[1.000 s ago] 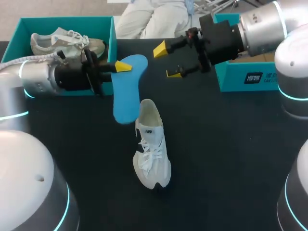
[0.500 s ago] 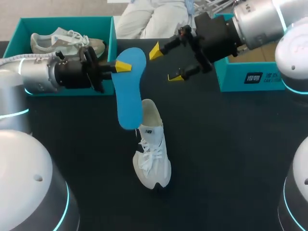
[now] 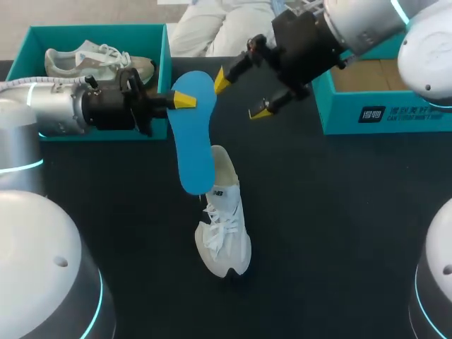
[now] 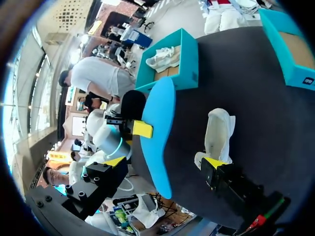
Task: Take the shoe out of the shoebox, open the shoe tongue, remove and reinsert the insole, then place the shoe into the shoebox
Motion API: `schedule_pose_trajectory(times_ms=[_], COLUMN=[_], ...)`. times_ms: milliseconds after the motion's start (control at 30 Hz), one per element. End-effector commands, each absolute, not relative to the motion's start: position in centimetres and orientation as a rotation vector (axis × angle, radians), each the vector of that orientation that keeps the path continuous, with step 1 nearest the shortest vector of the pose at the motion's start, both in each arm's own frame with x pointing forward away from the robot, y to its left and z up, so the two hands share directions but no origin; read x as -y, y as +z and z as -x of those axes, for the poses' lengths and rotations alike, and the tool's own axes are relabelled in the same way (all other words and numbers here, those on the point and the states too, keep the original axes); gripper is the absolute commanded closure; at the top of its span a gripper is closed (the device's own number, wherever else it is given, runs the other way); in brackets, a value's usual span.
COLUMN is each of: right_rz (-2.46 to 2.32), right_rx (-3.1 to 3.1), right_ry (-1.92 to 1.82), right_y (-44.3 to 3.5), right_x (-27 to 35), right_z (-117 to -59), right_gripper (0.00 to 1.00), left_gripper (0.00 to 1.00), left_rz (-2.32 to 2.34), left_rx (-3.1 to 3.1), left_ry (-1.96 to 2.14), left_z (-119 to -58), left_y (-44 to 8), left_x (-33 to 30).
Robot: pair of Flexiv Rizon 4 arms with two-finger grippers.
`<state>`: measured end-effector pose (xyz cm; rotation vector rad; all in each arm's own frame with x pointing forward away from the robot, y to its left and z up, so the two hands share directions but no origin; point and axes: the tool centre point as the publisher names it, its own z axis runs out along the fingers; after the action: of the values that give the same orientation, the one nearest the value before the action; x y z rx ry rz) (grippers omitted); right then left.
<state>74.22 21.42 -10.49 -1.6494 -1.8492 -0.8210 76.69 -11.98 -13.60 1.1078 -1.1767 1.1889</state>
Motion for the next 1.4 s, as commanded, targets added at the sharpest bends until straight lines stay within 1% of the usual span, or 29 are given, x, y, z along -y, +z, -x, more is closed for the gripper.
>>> schedule_pose_trajectory(times_ms=[33,267,467,667,1000,1400], right_rz=[1.822,1.88,1.935,1.964,2.019,2.036], right_rx=[2.027,2.126,2.192,2.262,2.403,2.438], right_ry=[-0.72,-0.695,-0.642,-0.484,-0.331,-0.335], right_y=[-10.5,-10.3,-9.0,-8.4,-7.3,-7.0], right_x=[-23.1,-24.2,-25.0,-26.3,-27.4,-27.5], right_z=[-74.1,-73.8,-73.9,-74.1,-74.2,-74.1], right_gripper=[0.0,0.0,0.0,0.0,0.0,0.0], left_gripper=[1.0,1.0,1.0,1.0,1.0,1.0], left_rz=[-1.111,-1.111,-1.111,-1.111,-1.111,-1.111], left_rx=[1.176,1.176,1.176,1.176,1.176,1.176], left_ry=[1.192,1.192,1.192,1.192,1.192,1.192], left_z=[-76.5,-76.5,-76.5,-76.5,-76.5,-76.5], left_y=[-13.6,-13.6,-13.6,-13.6,-13.6,-13.6], left_x=[11.9,11.9,11.9,11.9,11.9,11.9])
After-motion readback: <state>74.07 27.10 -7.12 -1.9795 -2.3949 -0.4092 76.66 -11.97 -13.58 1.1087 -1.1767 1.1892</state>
